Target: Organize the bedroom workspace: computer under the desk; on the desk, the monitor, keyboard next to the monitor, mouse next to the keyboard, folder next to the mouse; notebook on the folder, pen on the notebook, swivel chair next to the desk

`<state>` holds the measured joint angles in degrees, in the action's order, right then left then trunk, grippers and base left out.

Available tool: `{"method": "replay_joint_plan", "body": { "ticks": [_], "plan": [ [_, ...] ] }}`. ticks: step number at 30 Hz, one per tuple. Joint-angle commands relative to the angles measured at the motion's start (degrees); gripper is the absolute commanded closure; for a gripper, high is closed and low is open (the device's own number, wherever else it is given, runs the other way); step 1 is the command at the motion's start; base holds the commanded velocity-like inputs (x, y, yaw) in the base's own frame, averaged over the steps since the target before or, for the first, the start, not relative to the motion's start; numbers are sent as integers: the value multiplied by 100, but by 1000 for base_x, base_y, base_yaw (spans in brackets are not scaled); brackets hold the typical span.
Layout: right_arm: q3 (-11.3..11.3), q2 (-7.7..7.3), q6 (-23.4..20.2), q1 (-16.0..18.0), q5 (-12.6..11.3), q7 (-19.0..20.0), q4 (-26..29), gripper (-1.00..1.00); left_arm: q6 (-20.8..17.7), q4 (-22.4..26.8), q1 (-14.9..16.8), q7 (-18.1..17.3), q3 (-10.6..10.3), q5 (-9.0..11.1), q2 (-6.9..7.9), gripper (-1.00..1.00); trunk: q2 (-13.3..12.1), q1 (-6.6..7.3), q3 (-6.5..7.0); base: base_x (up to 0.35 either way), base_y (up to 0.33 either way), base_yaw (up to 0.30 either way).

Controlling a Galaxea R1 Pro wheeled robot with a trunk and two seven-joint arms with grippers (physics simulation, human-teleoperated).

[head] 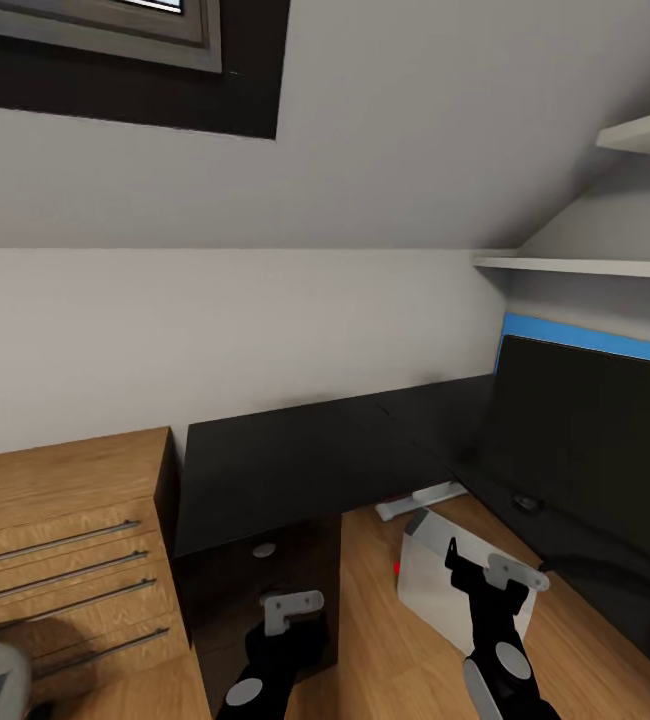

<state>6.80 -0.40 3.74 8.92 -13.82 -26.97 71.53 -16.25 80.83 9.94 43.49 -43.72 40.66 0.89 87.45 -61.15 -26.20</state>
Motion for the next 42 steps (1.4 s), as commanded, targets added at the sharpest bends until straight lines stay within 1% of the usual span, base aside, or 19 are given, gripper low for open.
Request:
{"method": "replay_joint_plan", "body": {
  "ticks": [1, 2, 3, 7, 9, 13, 14, 16, 17, 19, 20, 23, 24, 29, 30, 32, 34, 37, 42],
  "plan": [
    [16, -4, 39, 5, -59, -28, 1, -100, -19, 11, 8, 37, -21, 22, 7, -100, 4, 0, -6, 0, 1, -1],
    [20, -12, 39, 5, -59, -18, -30, -100, -19, 22, 8, 25, -327, 18, 15, -100, 4, 0, -6, 0, 0, 0],
    [21, -12, 39, 7, -59, -12, -38, -100, -19, 25, 8, 29, -399, 16, 15, -100, 4, 0, -6, 0, 0, 0],
    [16, -13, 40, 7, -58, -6, -53, -100, -19, 31, 8, 38, -502, 13, 14, -100, 4, 0, -7, 0, 0, 0],
    [0, -26, 31, 16, -58, -3, -59, -100, -19, 31, 8, 43, -514, 13, 15, -100, 4, 0, -7, 0, 0, 0],
    [-27, -53, 14, 180, -61, -5, -222, -100, -19, 30, 8, 39, -515, 12, 16, -100, 4, 0, -7, 0, 0, 0],
    [-35, -102, 19, 442, -55, -3, -470, -100, -19, 29, 8, 38, -515, 12, 16, -100, 4, 0, -7, 0, 0, 0],
    [-36, -133, 22, 644, -46, -2, -674, -100, -19, 29, 8, 37, -515, 12, 16, -100, 4, 0, -7, 0, 0, 0],
    [-37, -156, 25, 887, -26, -2, -967, -100, -19, 29, 8, 37, -515, 12, 16, -100, 4, 0, -7, 0, 0, 0],
    [-37, -173, 27, 1131, -10, -2, -1267, -100, -19, 29, 8, 37, -515, 12, 16, -100, 4, 0, -7, 0, 0, 0],
    [-38, -202, 28, 1475, 5, -1, -1670, -100, -19, 29, 8, 37, -515, 12, 16, -100, 4, 0, -7, 0, 0, 0],
    [-38, -225, 29, 1777, 12, 2, -2073, -100, -19, 29, 8, 37, -513, 12, 16, -100, 4, 0, -7, 0, 0, 0],
    [-38, -236, 31, 1950, 15, 2, -2331, -100, -19, 29, 8, 37, -511, 12, 16, -100, 4, 0, -7, 0, 0, 0],
    [-42, -249, 38, 2350, -3, 6, -2987, -100, -19, 35, 8, 41, -513, 12, 16, -100, 4, 0, -7, 0, 0, 0],
    [-46, -251, 195, 2716, -36, 12, -3780, -100, -19, 45, 8, 44, -514, 12, 16, -100, 4, 0, -7, 0, 0, 0],
    [-46, -249, 343, 2821, -44, 17, -4113, -100, -19, 49, 8, 46, -515, 12, 16, -100, 4, 0, -7, 0, 0, 0],
    [-42, -235, 734, 2948, -50, 40, -4676, -100, -19, 53, 8, 46, -515, 12, 16, -100, 4, 0, -7, 0, 0, 0],
    [-35, -223, 1008, 3001, -50, 49, -4947, -100, -19, 53, 8, 44, -518, 12, 16, -100, 4, 0, -7, 0, 0, 0],
    [-31, -213, 1156, 3025, -49, 45, -5077, -100, -19, 49, 8, 39, -522, 12, 12, -100, 4, 0, -7, 0, 0, 0]
  ]
}}
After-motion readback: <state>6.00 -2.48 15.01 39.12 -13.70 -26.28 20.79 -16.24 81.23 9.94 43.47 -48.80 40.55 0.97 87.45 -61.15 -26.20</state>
